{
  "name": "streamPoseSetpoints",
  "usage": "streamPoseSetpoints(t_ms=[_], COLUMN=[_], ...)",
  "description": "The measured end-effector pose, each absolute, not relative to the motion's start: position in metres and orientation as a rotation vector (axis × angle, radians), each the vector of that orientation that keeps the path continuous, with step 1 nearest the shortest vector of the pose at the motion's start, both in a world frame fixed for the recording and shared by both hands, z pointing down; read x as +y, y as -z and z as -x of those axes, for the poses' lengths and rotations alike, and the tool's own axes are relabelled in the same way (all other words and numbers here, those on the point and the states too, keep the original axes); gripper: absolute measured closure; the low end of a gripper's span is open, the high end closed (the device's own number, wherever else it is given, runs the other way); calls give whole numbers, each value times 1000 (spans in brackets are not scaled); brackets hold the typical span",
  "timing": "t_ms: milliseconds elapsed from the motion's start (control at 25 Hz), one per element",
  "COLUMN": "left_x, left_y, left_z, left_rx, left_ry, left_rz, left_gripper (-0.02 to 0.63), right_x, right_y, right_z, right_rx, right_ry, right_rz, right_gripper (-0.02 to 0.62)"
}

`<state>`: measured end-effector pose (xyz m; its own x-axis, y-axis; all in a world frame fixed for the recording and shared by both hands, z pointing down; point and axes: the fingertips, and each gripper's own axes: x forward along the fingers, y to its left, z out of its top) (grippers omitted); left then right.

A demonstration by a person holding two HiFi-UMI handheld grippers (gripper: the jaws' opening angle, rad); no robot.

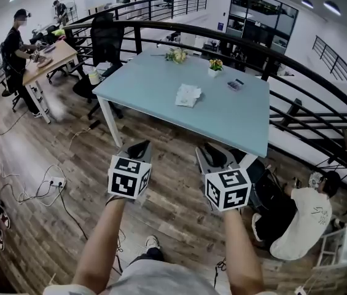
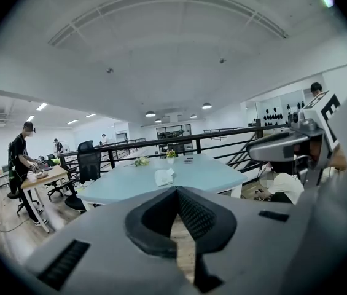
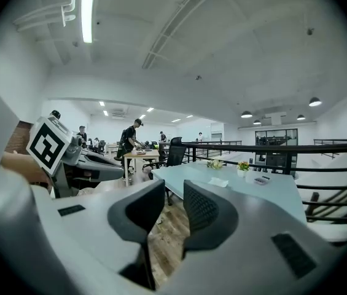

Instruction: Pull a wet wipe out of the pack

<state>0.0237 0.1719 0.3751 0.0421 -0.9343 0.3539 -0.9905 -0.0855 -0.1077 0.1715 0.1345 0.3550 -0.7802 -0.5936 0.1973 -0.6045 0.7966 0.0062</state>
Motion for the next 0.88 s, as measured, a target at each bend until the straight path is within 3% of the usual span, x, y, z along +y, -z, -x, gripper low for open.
streamPoseSetpoints(t_ms=[880], left_x=[75], left_y=[-380], left_z=[76], left_rx=[-1878], left_ry=[-524], left_rz=[-2264], left_gripper=[611], right_x=[59], right_y=[-361], right_z=[-76], right_rx=[-2721], right_ry=[-182], right_rz=[-1110], right_gripper=[360])
